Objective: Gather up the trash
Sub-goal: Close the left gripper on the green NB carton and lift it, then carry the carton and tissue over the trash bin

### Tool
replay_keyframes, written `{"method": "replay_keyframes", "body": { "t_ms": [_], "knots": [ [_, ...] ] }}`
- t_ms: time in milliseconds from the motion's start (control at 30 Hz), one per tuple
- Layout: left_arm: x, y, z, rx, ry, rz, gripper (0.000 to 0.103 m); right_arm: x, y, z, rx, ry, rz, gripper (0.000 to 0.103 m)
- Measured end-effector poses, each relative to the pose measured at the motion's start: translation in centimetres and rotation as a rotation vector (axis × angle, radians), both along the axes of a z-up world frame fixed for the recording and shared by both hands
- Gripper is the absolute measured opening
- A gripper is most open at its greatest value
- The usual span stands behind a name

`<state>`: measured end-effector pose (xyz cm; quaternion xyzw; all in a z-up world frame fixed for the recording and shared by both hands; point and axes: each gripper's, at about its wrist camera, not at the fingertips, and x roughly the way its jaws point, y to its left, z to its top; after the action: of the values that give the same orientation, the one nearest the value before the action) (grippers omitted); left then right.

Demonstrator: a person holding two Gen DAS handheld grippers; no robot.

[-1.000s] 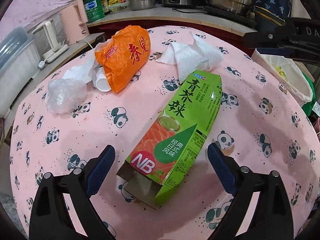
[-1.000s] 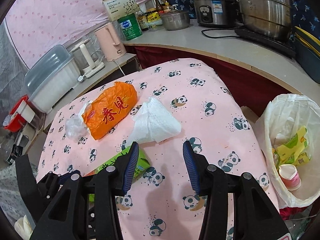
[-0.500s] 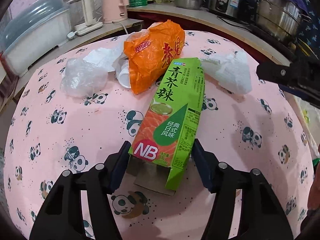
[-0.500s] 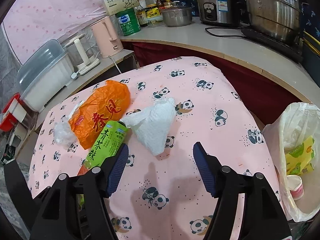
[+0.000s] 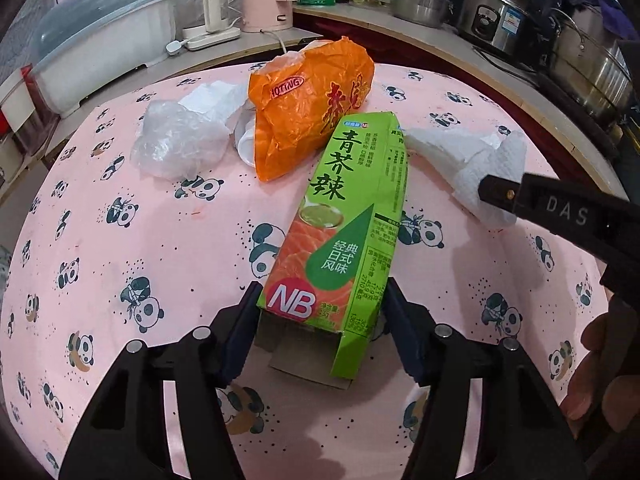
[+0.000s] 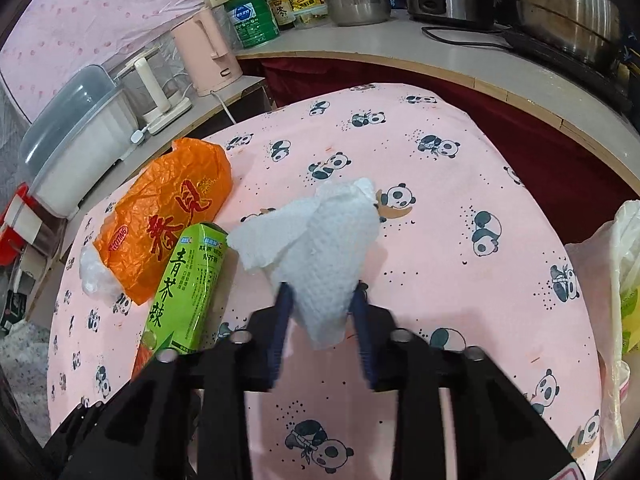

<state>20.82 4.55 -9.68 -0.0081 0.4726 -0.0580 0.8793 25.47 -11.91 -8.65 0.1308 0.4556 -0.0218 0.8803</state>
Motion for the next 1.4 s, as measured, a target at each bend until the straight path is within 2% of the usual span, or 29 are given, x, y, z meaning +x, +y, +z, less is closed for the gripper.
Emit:
{"method": "replay_keyframes", "body": {
  "t_ms": [100,367,767,1000,1400],
  "knots": [
    [0.0,-0.2,0.0,0.001,0.006,0.002,0.057,-0.8,-0.1,0.2,0.004,-0.012,0.006,0.007],
    [-0.9,-1.4,1.1,0.013,0.000,0.008,0.055,-4.4,-1.7,2.6,0.006,-0.064,-0.010,0.006],
    [-4.5,-5.6,5.2,0.008,-0.074,-0.050,0.053,-11.3,-6.5,7.7,0.010,-0.175,-0.079,0.006],
    [-6.9,-9.1,7.7,0.000,-0.121,-0.112,0.052,-15.4,-9.8,9.8,0.008,-0.226,-0.134,0.006],
    [-10.6,-17.8,10.5,0.004,-0.182,-0.279,0.052,-21.1,-16.3,10.8,0.009,-0.262,-0.266,0.006]
  ]
}}
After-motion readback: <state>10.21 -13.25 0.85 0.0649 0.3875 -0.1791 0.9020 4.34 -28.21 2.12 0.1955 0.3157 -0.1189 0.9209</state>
